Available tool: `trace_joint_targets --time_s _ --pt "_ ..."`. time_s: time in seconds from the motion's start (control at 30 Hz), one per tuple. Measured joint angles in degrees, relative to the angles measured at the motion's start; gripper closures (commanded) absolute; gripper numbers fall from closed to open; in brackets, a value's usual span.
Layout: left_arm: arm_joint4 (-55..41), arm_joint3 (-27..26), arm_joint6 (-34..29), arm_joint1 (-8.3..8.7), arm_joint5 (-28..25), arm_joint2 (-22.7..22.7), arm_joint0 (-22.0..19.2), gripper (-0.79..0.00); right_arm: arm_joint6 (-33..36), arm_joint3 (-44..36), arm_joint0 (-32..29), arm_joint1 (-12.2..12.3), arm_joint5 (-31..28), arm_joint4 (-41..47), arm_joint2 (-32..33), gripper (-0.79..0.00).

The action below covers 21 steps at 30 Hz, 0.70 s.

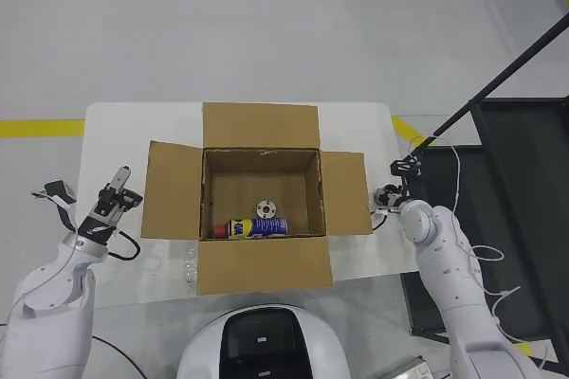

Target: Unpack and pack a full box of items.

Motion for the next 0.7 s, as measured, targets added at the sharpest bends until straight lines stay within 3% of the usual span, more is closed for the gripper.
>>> trace_joint_targets --time_s 0.3,0.57,0.7 --pt "0.00 0.00 0.00 0.00 0.00 0.00 0.00 -0.785 -1.91 -5.05 -3.23 0.20 1.34 1.50 1.20 -0.785" --pt "0.00 0.00 0.00 0.00 0.00 0.00 0.00 -0.785 -3.99 -23.44 -13.28 0.78 6.16 0.38 5.97 -0.785" --pt "0.00 0.00 0.00 0.00 0.00 0.00 0.00 -0.785 -3.10 -32.32 -15.85 1.08 5.34 -2.84 6.46 -0.785"
